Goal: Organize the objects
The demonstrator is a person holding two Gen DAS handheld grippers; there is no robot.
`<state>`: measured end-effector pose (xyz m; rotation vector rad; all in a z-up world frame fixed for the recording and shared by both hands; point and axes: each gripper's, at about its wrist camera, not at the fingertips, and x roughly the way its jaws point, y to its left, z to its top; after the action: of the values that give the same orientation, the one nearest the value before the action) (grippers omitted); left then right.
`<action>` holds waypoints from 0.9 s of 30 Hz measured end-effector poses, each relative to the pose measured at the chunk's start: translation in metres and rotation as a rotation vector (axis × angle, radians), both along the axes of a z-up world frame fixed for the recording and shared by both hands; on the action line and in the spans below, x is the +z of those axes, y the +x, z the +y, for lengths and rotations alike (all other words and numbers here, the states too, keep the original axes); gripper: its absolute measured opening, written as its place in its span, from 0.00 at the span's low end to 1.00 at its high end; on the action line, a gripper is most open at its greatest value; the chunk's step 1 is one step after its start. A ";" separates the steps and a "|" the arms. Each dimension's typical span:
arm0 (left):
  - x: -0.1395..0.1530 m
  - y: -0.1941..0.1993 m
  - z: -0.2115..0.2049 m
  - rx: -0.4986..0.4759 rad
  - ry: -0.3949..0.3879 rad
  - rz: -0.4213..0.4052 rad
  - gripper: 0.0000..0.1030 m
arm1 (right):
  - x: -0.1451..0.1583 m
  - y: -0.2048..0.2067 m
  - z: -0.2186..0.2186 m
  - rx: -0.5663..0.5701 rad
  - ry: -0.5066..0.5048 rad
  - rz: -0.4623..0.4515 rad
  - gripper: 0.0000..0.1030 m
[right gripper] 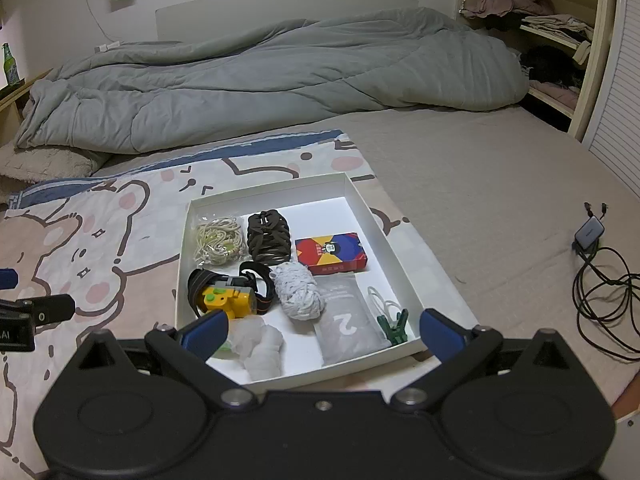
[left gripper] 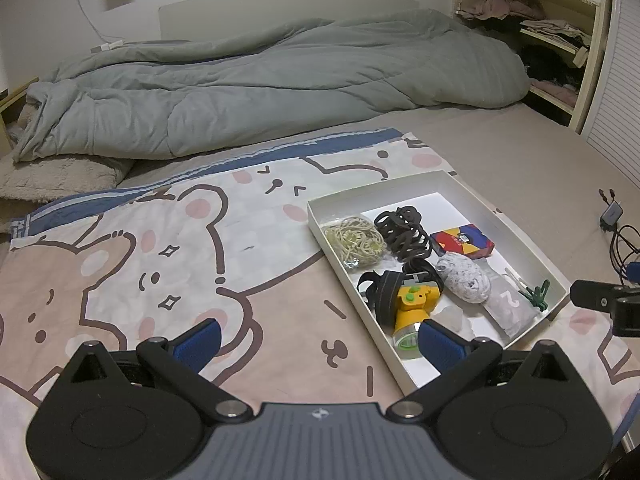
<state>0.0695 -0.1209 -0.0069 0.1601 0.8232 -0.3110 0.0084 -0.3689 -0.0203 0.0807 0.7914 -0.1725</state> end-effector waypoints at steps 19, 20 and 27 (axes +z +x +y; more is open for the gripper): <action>0.000 0.001 0.003 0.006 0.001 0.000 1.00 | 0.000 0.000 0.000 0.014 0.005 0.001 1.00; 0.000 0.001 0.002 0.005 0.002 0.000 1.00 | 0.000 0.000 0.000 0.013 0.005 0.001 1.00; 0.000 0.001 0.003 0.005 0.001 0.000 1.00 | 0.000 0.000 0.000 0.013 0.005 0.002 1.00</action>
<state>0.0702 -0.1183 -0.0073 0.1593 0.8241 -0.3059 0.0079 -0.3691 -0.0203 0.0800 0.7939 -0.1578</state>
